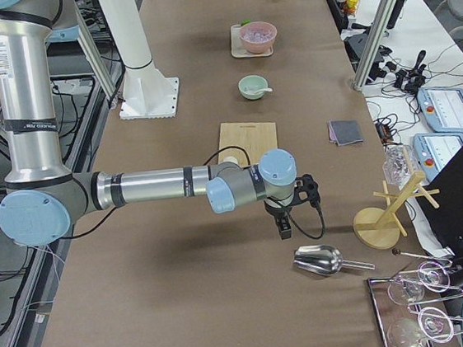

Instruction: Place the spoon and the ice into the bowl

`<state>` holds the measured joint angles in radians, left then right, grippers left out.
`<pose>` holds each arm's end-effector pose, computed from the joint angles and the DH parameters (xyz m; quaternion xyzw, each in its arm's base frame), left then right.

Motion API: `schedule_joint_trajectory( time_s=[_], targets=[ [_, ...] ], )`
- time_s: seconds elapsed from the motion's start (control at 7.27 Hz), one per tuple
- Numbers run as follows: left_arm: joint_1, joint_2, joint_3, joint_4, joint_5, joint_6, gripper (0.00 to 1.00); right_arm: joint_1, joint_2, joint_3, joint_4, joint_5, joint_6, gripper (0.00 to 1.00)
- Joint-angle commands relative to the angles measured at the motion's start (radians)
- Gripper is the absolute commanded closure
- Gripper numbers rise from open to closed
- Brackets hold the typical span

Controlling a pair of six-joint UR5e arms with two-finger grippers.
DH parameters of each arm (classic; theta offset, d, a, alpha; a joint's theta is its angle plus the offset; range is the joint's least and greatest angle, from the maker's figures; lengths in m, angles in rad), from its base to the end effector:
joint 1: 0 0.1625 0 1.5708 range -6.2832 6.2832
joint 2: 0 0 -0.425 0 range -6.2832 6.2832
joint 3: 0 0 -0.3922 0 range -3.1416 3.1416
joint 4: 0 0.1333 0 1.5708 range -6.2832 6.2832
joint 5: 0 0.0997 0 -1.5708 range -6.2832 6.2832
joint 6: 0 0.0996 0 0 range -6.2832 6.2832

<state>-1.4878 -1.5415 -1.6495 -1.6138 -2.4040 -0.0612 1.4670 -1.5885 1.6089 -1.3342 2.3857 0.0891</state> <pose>-0.0192 -0.4880 0.6254 0.0130 0.4062 0.0286 0.9132 0.0089 -0.5020 0.6202 0.0793 -0.4025 -0.0575 0.9102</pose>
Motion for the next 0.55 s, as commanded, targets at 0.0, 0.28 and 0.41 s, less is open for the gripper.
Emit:
schedule_joint_trajectory(
  time_s=[0.0, 0.28, 0.41],
  targets=[
    [-0.058, 0.014, 0.011, 0.003, -0.001, 0.001, 0.02, 0.038, -0.005, 0.003, -0.006, 0.003, -0.003, 0.00],
    [-0.068, 0.014, 0.030, 0.000, -0.009, 0.001, 0.02, 0.049, 0.005, -0.006, -0.014, 0.000, -0.003, 0.00],
    [-0.069, 0.012, 0.028, 0.000, -0.007, 0.001, 0.02, 0.052, 0.007, -0.006, -0.014, 0.000, -0.003, 0.00]
  ],
)
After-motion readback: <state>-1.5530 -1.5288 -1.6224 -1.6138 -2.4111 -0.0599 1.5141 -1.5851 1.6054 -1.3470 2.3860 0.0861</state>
